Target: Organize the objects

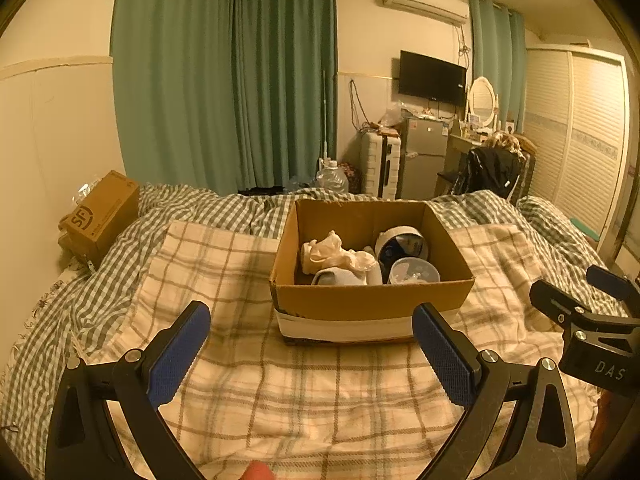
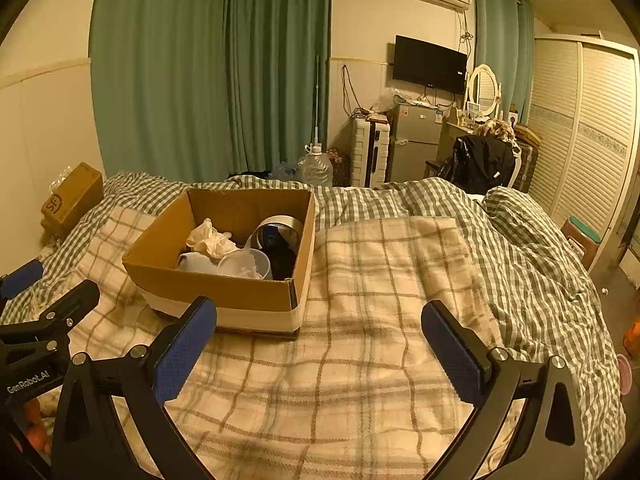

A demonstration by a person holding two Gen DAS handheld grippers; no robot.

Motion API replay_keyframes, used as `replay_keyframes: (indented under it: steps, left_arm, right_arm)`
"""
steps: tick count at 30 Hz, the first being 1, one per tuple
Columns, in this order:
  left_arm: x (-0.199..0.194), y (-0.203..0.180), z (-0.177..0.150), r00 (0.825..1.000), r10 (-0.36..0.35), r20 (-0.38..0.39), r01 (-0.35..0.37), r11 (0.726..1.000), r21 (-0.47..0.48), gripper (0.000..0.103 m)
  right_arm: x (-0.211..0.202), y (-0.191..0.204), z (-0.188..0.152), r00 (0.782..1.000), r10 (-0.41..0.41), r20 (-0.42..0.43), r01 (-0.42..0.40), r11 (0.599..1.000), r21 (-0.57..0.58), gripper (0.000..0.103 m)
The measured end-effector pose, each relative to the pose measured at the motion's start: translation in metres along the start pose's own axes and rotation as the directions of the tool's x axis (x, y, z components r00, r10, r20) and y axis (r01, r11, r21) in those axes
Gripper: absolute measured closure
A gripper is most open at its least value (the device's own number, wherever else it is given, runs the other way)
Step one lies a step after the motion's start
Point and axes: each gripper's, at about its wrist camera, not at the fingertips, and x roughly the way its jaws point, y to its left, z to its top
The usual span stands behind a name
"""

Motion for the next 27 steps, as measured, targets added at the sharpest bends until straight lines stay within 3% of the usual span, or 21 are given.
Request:
replay_keyframes:
  steps: [27]
  left_arm:
    - [0.0006, -0.0014, -0.0002, 1.0, 0.021, -0.009, -0.021, 1.0, -0.005, 0.0]
  right_arm:
    - [0.0008, 0.0034, -0.0018, 1.0, 0.001, -0.004, -0.002, 1.0, -0.006, 0.0]
